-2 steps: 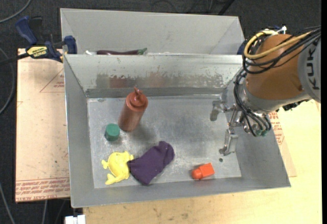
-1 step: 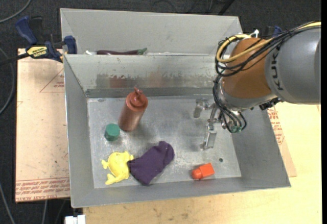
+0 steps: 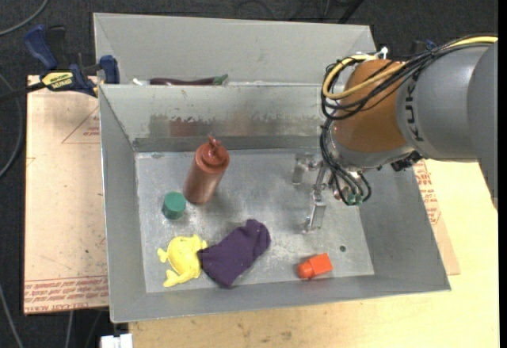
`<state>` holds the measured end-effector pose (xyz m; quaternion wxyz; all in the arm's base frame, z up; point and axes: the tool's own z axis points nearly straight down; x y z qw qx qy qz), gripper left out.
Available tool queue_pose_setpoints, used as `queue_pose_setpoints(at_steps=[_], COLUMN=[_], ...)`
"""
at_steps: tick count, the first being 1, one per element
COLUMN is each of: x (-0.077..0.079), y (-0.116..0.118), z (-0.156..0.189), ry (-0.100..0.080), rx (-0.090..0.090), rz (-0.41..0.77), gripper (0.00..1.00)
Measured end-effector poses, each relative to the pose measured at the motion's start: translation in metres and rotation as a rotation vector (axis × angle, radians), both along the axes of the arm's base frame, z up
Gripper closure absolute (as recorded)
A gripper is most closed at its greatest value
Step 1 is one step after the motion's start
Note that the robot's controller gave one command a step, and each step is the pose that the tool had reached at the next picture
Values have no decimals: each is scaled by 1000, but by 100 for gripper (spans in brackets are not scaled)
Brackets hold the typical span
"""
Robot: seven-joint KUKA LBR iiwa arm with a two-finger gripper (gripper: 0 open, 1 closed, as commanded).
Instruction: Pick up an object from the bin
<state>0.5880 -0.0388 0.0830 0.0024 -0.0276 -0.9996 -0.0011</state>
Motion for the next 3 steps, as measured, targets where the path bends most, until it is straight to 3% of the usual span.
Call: queue_pose_setpoints(at_steps=[1, 2, 3], x=[4, -20, -36], y=[60, 102, 155], z=[13, -15, -13], ry=[-10, 2, -13], rx=[-1, 1, 1], rz=[-19, -120, 248], gripper=[0, 0, 100])
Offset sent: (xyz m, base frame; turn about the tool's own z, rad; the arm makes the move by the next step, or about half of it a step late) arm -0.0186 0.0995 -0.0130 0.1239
